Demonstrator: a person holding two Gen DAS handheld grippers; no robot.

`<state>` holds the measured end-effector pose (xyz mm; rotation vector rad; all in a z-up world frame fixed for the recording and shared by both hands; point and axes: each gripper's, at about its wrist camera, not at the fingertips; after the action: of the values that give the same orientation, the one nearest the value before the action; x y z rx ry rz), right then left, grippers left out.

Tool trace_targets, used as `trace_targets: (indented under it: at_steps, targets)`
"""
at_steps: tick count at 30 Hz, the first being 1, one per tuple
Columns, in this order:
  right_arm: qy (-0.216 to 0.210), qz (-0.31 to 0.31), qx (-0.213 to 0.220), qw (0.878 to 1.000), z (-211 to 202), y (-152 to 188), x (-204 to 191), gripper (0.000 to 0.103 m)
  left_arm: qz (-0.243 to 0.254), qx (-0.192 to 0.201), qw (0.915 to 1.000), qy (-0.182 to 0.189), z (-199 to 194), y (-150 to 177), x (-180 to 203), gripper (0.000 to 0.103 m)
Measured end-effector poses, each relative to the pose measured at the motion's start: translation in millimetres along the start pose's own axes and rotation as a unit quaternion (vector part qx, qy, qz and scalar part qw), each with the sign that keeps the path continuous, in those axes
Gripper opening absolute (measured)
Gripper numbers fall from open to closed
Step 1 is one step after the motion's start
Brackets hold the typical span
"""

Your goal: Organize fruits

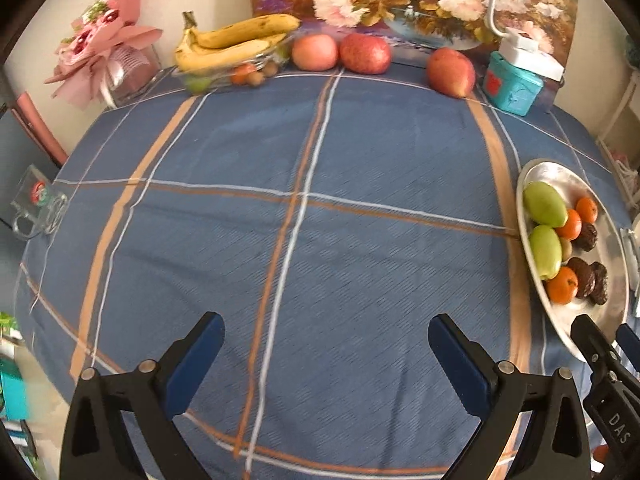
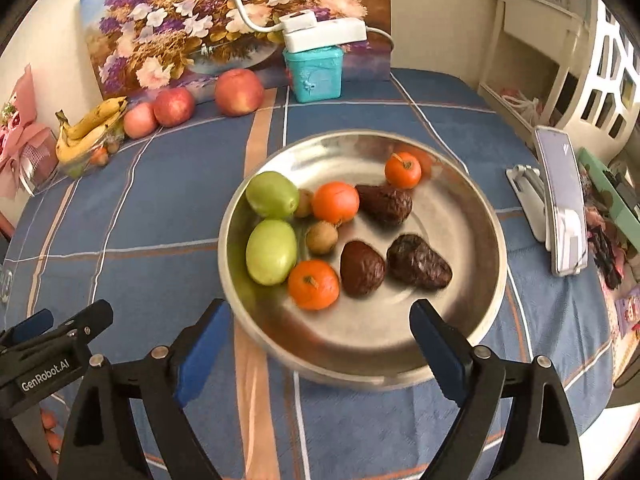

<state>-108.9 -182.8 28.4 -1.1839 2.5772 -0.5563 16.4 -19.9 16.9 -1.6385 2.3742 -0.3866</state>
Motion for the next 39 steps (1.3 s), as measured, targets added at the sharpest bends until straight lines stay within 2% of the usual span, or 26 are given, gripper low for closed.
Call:
trace_targets:
  at_steps: [3, 8, 12, 16, 39]
  targets:
    - [0.002, -0.002, -0.006, 1.000, -1, 6, -3, 0.091, -0.009, -0.009, 0.9999, -0.007, 1, 5, -5, 0.103]
    - [0.000, -0.015, -0.014, 1.000, 2, 5, -7, 0.091, -0.021, -0.021, 0.9987, -0.041, -1, 6, -8, 0.103]
    - [0.003, -0.024, -0.020, 1.000, 4, 3, -9, 0.091, -0.012, -0.023, 0.9988, -0.041, -1, 6, -4, 0.103]
    - [0.006, -0.022, -0.020, 1.000, 4, 2, -6, 0.091, -0.003, -0.025, 0.9978, -0.061, -2, 5, 0, 0.103]
    - [0.002, -0.036, -0.023, 0.999, 5, 2, -13, 0.091, -0.023, -0.039, 0.9976, -0.053, 1, 3, -5, 0.103]
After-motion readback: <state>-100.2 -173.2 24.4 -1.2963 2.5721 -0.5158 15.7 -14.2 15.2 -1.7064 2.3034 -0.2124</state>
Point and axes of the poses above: each gripper's, at about its wrist camera, not at the fingertips, and z roughly the way its jaws point, x to its right, y to its underside, and after that the axes turned 4 degrees about -x, right-handed
